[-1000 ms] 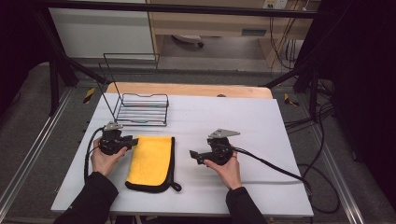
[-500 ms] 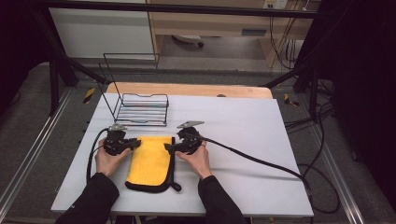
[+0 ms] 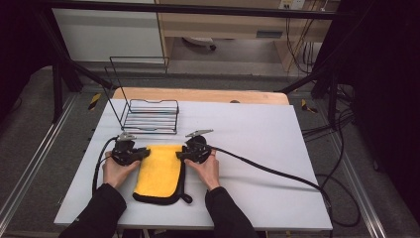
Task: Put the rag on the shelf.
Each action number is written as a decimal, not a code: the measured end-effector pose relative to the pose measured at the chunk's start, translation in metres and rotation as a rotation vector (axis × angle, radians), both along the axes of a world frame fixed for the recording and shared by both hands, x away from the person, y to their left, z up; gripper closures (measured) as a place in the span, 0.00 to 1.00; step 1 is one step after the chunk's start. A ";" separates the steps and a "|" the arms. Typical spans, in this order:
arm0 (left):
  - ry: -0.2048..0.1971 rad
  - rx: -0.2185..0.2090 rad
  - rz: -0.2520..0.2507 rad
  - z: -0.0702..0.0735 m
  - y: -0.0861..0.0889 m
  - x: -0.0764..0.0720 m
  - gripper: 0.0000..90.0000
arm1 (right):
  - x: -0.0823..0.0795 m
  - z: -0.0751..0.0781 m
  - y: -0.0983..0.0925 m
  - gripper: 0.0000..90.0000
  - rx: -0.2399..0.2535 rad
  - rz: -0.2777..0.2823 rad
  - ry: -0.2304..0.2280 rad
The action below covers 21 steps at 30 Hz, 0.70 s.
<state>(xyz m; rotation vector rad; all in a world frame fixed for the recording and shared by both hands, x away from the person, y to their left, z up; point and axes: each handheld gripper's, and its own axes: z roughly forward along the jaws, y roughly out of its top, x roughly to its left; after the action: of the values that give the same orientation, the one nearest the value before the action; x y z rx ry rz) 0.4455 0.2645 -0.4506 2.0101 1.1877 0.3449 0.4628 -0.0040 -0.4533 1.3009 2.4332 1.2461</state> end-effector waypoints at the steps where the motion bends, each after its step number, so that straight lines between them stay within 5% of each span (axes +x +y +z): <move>1: 0.004 -0.006 -0.001 0.000 0.000 0.000 0.86 | 0.000 0.000 0.001 0.61 -0.002 0.000 0.002; 8: 0.006 0.013 0.003 0.002 -0.002 0.000 0.92 | 0.001 0.002 0.005 0.78 0.000 -0.009 0.051; 13: 0.016 -0.018 0.011 0.002 0.000 0.000 0.93 | 0.003 0.003 0.005 0.87 0.026 -0.009 0.092; 21: -0.036 -0.082 -0.001 0.014 0.009 -0.006 0.94 | -0.002 0.013 0.003 0.88 0.049 -0.005 0.040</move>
<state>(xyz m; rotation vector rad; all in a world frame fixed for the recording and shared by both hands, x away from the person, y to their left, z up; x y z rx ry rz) 0.4392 0.2739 -0.4369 1.9259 1.1605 0.3256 0.4604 -0.0010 -0.4403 1.3571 2.4393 1.2989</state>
